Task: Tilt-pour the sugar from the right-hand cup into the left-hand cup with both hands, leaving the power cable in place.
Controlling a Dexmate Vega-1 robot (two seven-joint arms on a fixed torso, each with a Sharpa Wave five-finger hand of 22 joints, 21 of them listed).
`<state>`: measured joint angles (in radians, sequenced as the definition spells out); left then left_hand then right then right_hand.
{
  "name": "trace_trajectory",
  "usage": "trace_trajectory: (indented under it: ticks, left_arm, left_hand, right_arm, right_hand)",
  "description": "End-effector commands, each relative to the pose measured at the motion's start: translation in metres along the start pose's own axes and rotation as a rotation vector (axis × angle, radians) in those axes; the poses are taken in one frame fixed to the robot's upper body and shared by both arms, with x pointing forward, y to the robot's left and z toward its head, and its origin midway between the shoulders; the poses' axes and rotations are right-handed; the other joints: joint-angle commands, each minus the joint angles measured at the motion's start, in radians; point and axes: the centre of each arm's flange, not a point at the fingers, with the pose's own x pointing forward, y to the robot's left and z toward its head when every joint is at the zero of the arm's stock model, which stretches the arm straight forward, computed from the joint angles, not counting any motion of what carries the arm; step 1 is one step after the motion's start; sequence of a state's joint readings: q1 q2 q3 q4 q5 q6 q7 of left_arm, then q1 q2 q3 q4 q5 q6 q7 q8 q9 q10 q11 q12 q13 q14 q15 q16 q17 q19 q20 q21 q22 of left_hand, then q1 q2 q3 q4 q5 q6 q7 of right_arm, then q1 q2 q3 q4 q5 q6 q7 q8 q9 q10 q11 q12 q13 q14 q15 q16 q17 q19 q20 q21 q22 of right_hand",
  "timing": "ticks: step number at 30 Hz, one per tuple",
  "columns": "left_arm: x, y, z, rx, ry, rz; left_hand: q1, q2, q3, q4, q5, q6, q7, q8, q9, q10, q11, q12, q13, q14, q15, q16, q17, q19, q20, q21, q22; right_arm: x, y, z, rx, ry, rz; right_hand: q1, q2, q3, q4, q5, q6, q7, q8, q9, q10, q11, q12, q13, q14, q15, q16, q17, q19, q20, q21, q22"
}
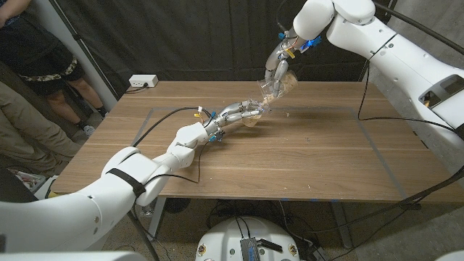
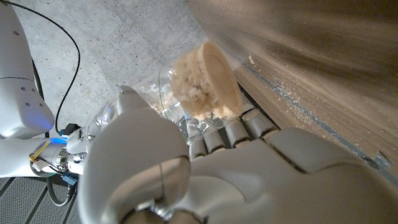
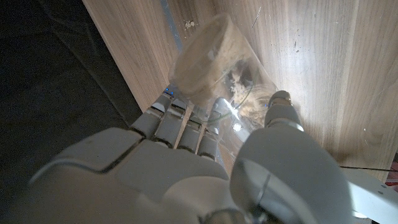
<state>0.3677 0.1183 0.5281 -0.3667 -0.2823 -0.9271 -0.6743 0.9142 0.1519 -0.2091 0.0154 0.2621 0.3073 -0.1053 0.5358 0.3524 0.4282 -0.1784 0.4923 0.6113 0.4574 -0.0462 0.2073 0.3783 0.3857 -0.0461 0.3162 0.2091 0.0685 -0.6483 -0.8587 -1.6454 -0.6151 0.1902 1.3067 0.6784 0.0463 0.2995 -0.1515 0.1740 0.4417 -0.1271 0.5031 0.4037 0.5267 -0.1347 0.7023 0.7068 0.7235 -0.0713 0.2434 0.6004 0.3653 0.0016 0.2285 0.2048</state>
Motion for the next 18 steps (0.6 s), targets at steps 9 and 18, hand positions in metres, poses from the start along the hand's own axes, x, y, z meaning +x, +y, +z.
trace_trajectory:
  ticks: [9,18]
  left_arm:
    - [-0.0045,-0.0009,0.0013,0.01,-0.016,-0.006]
    - [-0.002,-0.0039,0.0016,0.005,-0.02,-0.007]
  left_hand:
    - [-0.003,0.004,0.002,0.009,-0.003,0.005,0.0,0.009,-0.001,0.008,0.001,0.005,-0.001,0.003,-0.148,-0.002,0.004,0.006,-0.018,0.007,0.003]
    - [-0.003,0.004,0.003,0.012,-0.004,0.005,0.001,0.01,-0.003,0.008,0.003,0.006,-0.001,0.004,-0.148,-0.003,0.005,0.006,-0.019,0.008,0.002]
  right_arm:
    - [-0.0011,-0.0024,0.0083,-0.048,0.008,0.02]
    - [-0.0022,-0.0007,0.0125,-0.083,0.025,0.045]
  right_hand:
    - [0.004,0.018,0.016,0.01,0.006,0.047,-0.036,0.004,0.004,0.05,-0.035,0.001,0.002,0.014,-0.164,-0.002,0.004,-0.004,-0.002,0.0,0.003]
    - [0.007,0.019,0.018,0.008,0.006,0.055,-0.032,0.006,0.005,0.054,-0.035,0.001,0.002,0.017,-0.164,0.0,0.006,-0.002,-0.005,0.001,0.003]
